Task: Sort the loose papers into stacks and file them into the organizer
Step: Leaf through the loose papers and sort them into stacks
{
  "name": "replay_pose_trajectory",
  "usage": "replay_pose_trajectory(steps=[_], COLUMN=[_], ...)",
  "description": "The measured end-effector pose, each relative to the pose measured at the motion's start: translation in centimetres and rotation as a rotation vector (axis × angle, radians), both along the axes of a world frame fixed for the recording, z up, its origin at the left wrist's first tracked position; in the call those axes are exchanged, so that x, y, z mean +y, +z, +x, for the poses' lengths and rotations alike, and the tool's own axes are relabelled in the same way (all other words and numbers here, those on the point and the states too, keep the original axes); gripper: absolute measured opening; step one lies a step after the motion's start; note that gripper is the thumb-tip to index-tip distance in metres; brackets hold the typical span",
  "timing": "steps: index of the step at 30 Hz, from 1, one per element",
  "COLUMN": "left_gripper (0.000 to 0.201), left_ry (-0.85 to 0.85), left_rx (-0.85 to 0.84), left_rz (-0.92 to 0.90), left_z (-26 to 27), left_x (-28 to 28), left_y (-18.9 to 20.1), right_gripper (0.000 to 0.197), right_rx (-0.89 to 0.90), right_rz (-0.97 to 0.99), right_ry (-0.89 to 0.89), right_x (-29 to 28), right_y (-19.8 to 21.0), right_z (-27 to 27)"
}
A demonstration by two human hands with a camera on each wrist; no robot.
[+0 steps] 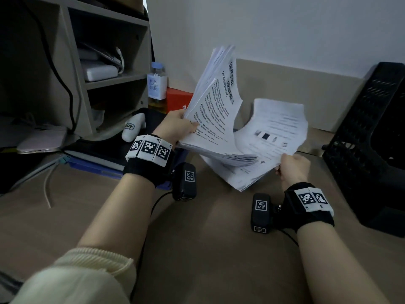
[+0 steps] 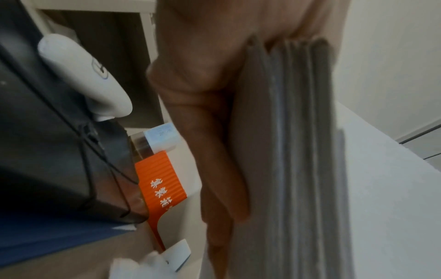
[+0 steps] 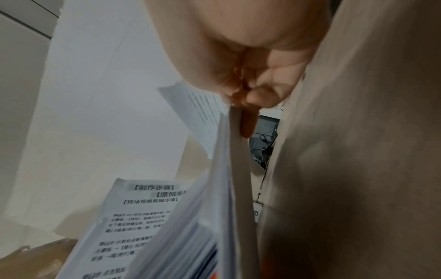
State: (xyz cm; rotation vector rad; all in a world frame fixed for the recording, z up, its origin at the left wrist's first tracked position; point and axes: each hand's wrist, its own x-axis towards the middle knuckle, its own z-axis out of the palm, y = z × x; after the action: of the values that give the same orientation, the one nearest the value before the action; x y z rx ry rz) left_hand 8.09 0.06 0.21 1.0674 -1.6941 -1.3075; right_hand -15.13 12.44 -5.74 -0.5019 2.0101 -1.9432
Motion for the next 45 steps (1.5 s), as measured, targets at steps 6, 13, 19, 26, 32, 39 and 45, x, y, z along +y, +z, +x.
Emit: replay_pose_trajectory(steps=[6,13,19,26,32,39,45], left_gripper=[0.029,0.028,0.018,0.031,0.033,0.03,0.03], left_ry=[0.076,0.098,0.094,0.083,0.096,0.147,0.19], left_rx=[-0.008,-0.03,0.004,0.054,0.195,0.423,0.477], left_rz=[-0.066,-0.046,0.001,0.042,0.094,0.104,0.037], left_z=[0.5,0.3,-0.3,-0.6,-0.8,-1.5,-2.8], left_x=[-0.7,-1.0,-0.6,-0.2,-0.1,0.0,0.5], left_y=[0.0,-0.9,-1.3,-1.0,-0.8,-0.5,-1.3], right_gripper=[0.021,0.029,0.046,0.022,0.01,0.023,0.017], right_rx=[0.047,-0.035,-0.158,-0.216,-0.309,-0.324,-0.325], right_rz=[-0.226,-0.542,-0.631,-0.515,-0.309,-0.236,-0.221], right_ry=[-0.25,-0.24,-0.11,0.153,0.259,0.389,0.479], right_x=[0.4,0.5,0.5,-0.1,-0.6,-0.4,-0.7], right_y=[0.2,0.9,1.5,2.3,2.3,2.9,3.0], right_z=[-0.1,0.5,1.3,2.9,3.7,4.8,6.5])
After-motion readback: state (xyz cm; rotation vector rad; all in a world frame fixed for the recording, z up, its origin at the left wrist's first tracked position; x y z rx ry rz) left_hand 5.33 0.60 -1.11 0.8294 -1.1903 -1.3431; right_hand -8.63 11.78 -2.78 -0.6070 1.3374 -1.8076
